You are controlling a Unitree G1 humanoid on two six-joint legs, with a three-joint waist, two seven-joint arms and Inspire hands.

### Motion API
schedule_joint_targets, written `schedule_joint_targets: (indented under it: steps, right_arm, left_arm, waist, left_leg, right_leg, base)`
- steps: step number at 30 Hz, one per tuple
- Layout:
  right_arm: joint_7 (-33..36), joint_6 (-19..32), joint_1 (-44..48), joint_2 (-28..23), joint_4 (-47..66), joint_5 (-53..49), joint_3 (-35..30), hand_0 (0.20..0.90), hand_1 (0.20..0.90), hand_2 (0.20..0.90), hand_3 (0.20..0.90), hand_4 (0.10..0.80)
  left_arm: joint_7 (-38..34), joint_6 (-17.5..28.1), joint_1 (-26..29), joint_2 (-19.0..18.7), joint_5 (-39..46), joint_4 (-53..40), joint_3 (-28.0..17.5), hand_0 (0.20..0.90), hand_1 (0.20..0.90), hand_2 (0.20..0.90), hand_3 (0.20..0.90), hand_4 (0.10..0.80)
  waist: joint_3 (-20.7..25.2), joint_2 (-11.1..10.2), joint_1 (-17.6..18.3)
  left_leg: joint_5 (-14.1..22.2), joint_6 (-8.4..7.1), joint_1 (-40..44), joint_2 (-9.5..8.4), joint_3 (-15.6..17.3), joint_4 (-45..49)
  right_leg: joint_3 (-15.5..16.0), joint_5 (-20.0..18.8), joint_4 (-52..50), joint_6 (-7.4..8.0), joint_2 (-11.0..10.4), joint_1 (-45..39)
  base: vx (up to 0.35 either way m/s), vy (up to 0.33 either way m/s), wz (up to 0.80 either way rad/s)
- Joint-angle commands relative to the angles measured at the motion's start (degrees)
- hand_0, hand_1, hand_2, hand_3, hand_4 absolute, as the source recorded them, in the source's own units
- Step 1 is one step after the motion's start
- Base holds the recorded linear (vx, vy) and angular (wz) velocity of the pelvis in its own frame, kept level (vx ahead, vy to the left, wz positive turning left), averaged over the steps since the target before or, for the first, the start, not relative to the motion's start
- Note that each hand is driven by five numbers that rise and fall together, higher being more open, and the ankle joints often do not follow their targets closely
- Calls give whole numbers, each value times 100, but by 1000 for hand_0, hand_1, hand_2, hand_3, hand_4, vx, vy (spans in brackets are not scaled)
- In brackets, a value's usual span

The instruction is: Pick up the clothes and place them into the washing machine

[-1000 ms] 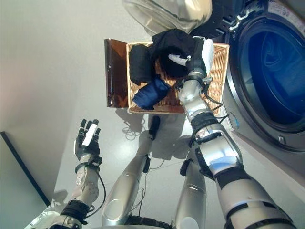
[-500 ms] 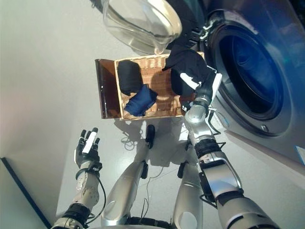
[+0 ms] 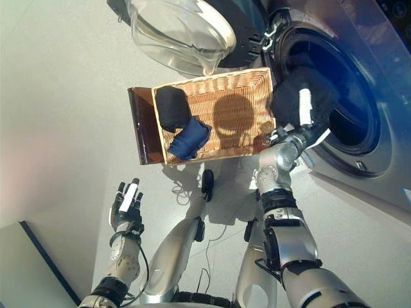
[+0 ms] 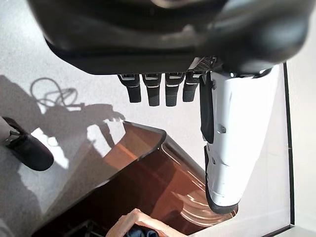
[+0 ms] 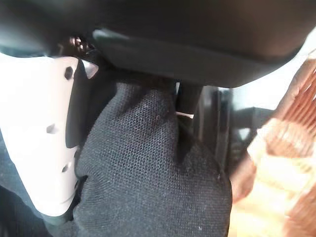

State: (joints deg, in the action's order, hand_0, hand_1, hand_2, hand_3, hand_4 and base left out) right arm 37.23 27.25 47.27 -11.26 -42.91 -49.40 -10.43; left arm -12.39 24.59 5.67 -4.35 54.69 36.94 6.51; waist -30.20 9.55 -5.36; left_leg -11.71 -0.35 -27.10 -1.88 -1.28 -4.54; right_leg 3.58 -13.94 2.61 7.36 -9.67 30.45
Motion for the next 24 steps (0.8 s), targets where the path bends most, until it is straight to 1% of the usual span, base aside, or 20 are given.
schedule_joint_targets:
  steps: [1, 4, 8, 9, 11, 12, 13, 15, 16, 17, 18, 20, 22, 24]
  right_arm:
    - [-401, 775, 761, -497, 72, -587, 22, 200, 200, 200, 200, 300]
    - [-495, 852, 1020, -645, -119, -916, -20, 200, 200, 200, 200, 300]
    - [-582, 924, 1301, -791, -280, -1232, -77, 200, 200, 200, 200, 300]
    - [-632, 1004, 1503, -899, -451, -1498, -162, 200, 200, 200, 200, 300]
    - [-650, 1033, 1625, -998, -536, -1577, -164, 200, 200, 200, 200, 300]
    - [-648, 1027, 1827, -1209, -682, -1680, -193, 200, 200, 200, 200, 300]
    - [-663, 1024, 1854, -1234, -716, -1698, -189, 200, 200, 200, 200, 300]
    - [-635, 977, 2237, -1687, -1045, -1831, -148, 200, 200, 200, 200, 300]
    - [-650, 970, 2271, -1716, -1087, -1850, -139, 200, 200, 200, 200, 300]
    - [-669, 940, 2406, -1864, -1193, -1931, -124, 200, 200, 200, 200, 300]
    - [-689, 918, 2672, -2124, -1389, -2071, -36, 200, 200, 200, 200, 300]
    - [-706, 904, 2928, -2403, -1584, -2210, 30, 200, 200, 200, 200, 300]
    - [-722, 891, 3079, -2538, -1675, -2287, 100, 200, 200, 200, 200, 300]
    - [-725, 869, 3380, -2875, -1796, -2386, 252, 200, 200, 200, 200, 300]
  left_arm:
    - [94, 143, -365, -189, 150, -127, 235, 900, 900, 900, 900, 800]
    - [120, 120, -327, -174, 187, 9, 263, 900, 900, 900, 900, 800]
    - [159, 105, -326, -144, 249, 5, 327, 900, 900, 900, 900, 800]
    - [187, 114, -342, -146, 292, -28, 393, 900, 900, 900, 900, 800]
    - [197, 94, -342, -155, 292, -48, 409, 900, 900, 900, 900, 800]
    - [211, 78, -365, -176, 287, -26, 421, 900, 900, 900, 900, 800]
    - [215, 78, -356, -173, 291, -25, 425, 900, 900, 900, 900, 800]
    - [237, 80, -369, -224, 269, 31, 430, 900, 900, 900, 900, 800]
    - [239, 80, -358, -218, 270, 32, 435, 900, 900, 900, 900, 800]
    - [247, 78, -358, -229, 256, 38, 453, 900, 900, 900, 900, 800]
    - [284, 94, -378, -266, 265, 16, 493, 900, 900, 900, 900, 800]
    - [301, 74, -392, -305, 245, 41, 528, 900, 900, 900, 900, 800]
    - [314, 71, -389, -316, 233, 42, 558, 900, 900, 900, 900, 800]
    - [352, 63, -414, -348, 218, 35, 589, 900, 900, 900, 900, 800]
  waist:
    - [303, 371, 51]
    - [319, 390, 52]
    - [338, 419, 52]
    - [353, 446, 42]
    - [365, 457, 31]
    - [396, 477, 13]
    - [393, 483, 7]
    - [440, 507, -28]
    - [436, 515, -34]
    - [451, 521, -47]
    - [489, 537, -80]
    - [526, 549, -107]
    - [537, 571, -128]
    - [585, 576, -162]
  left_leg:
    - [507, -451, 271, 45, 101, -46]
    - [513, -458, 255, 41, 114, -46]
    - [514, -471, 223, 38, 119, -46]
    - [522, -476, 210, 29, 118, -46]
    - [530, -475, 205, 21, 112, -46]
    - [537, -476, 202, 11, 99, -46]
    - [538, -476, 198, 11, 99, -46]
    - [536, -482, 192, 8, 94, -46]
    - [537, -482, 187, 8, 95, -46]
    - [537, -482, 184, 8, 94, -46]
    - [537, -490, 171, 1, 95, -46]
    - [538, -498, 161, -1, 90, -46]
    - [536, -503, 149, -2, 92, -46]
    - [522, -520, 133, -5, 79, -46]
  right_leg:
    - [-175, 615, -411, 256, -437, -72]
    - [-208, 625, -426, 247, -424, -36]
    - [-220, 632, -434, 235, -419, -1]
    - [-221, 644, -437, 229, -417, 11]
    - [-231, 647, -443, 226, -412, 24]
    - [-248, 657, -450, 224, -407, 30]
    - [-248, 658, -450, 224, -407, 34]
    - [-265, 667, -460, 222, -413, 53]
    - [-266, 668, -461, 222, -413, 58]
    - [-265, 669, -464, 222, -417, 71]
    - [-270, 669, -456, 227, -425, 73]
    - [-279, 667, -446, 231, -432, 77]
    - [-285, 667, -438, 234, -437, 82]
    - [-299, 671, -433, 238, -442, 86]
  base:
    - [23, -5, -4]
    - [19, -10, -7]
    - [18, -7, -5]
    - [0, 0, 0]
    - [8, -5, 2]
    - [18, -9, 4]
    - [0, 0, 0]
    - [0, 0, 0]
    - [0, 0, 0]
    - [0, 0, 0]
    - [0, 0, 0]
    - [0, 0, 0]
    - [0, 0, 0]
    - [0, 0, 0]
